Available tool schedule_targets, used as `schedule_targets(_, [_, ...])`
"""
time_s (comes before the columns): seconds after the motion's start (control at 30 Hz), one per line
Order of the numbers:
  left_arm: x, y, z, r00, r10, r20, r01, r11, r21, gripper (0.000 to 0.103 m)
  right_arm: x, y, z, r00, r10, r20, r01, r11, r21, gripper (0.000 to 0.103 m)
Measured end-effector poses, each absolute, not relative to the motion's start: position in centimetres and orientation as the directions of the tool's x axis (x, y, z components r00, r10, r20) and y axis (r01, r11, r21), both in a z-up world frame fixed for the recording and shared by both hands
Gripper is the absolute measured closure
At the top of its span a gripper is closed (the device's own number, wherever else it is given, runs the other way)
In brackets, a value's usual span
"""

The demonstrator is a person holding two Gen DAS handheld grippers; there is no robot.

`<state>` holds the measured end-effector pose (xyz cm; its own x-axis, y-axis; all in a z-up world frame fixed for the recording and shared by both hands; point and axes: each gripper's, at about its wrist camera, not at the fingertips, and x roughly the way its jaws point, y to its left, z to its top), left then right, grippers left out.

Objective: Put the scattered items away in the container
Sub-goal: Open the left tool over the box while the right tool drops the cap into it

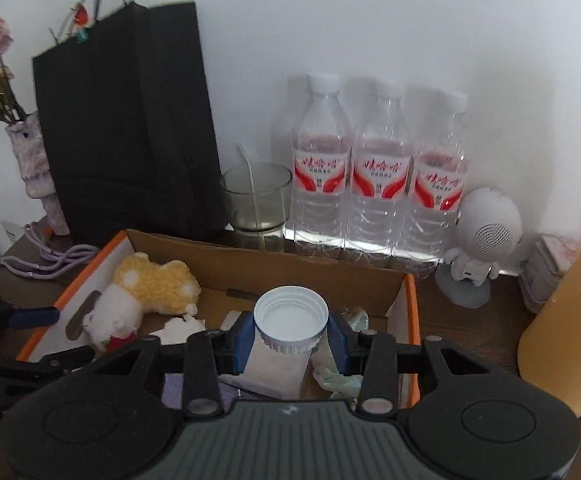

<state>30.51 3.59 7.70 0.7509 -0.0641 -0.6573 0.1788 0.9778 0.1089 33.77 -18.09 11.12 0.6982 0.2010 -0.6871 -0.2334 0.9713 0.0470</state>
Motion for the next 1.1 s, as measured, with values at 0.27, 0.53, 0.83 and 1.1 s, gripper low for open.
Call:
schedule_targets(0.27, [34.4, 4.1, 10.7, 0.728, -0.061, -0.683, 0.095, 0.995, 0.013, 0.021, 40.8, -16.6, 7.2, 0.564, 0.138, -0.814, -0.139, 0.988, 0.072, 0.062])
schedule_targets(0.53, [35.9, 5.5, 9.1, 0.611, -0.078, -0.788, -0.022, 0.993, -0.115, 0.009, 39.9, -17.4, 9.1, 0.587, 0.139, -0.798, -0.131, 0.988, 0.076, 0.040])
schedule_targets(0.83, [33.2, 4.4, 11.6, 0.572, -0.059, -0.818, -0.049, 0.993, -0.106, 0.001, 36.0, -19.6, 12.7, 0.487, 0.232, -0.842, -0.120, 0.973, 0.198, 0.021])
schedule_targets(1.1, [23.4, 0.8, 14.6, 0.864, 0.027, -0.503, -0.020, 1.000, 0.020, 0.000, 25.9, -18.1, 15.3, 0.702, 0.145, -0.697, -0.168, 0.985, 0.036, 0.019])
